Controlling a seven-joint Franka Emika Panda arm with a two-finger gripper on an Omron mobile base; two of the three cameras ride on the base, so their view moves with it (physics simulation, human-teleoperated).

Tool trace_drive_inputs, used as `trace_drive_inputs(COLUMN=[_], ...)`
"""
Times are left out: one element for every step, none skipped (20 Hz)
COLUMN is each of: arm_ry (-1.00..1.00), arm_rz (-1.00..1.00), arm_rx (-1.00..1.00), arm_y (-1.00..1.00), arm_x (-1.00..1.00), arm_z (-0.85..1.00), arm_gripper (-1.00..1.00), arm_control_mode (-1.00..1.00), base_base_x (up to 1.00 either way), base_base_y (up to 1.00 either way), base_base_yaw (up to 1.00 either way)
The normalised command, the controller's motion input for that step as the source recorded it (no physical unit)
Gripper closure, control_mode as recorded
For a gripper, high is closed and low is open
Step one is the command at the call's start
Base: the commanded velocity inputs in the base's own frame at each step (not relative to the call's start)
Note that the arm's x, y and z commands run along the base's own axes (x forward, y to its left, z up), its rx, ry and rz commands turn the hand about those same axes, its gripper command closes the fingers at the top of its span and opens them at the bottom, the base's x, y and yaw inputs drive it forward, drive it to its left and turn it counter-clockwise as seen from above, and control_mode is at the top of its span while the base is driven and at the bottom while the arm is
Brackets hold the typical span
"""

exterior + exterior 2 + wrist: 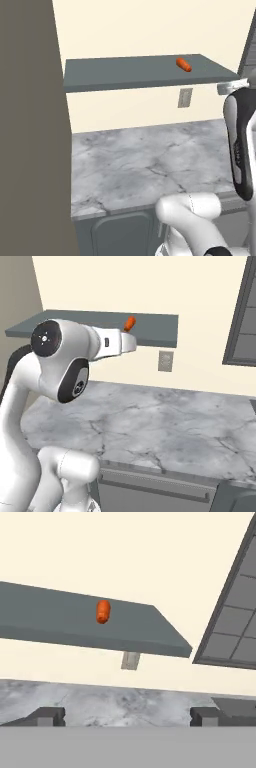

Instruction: Pick the carrot from the counter and place it in the cabinet.

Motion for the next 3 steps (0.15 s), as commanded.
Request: trace_drive_inputs(arm_ry=[0.0,0.0,0.0], arm_rz=[0.0,0.0,0.0], arm_rx=[0.0,0.0,0.0], arm_y=[0.0,0.0,0.0], arm_x=[-0.99,-0.99,-0.99], arm_z=[0.11,0.16,0.16], arm_gripper=[-1.0,-1.0,-1.0], arm_control_mode=[-1.0,-1.0,-1.0], base_base_x=[0.0,0.0,0.0], base_base_y=[0.0,0.0,0.0], base_base_yaw=[0.0,0.0,0.0])
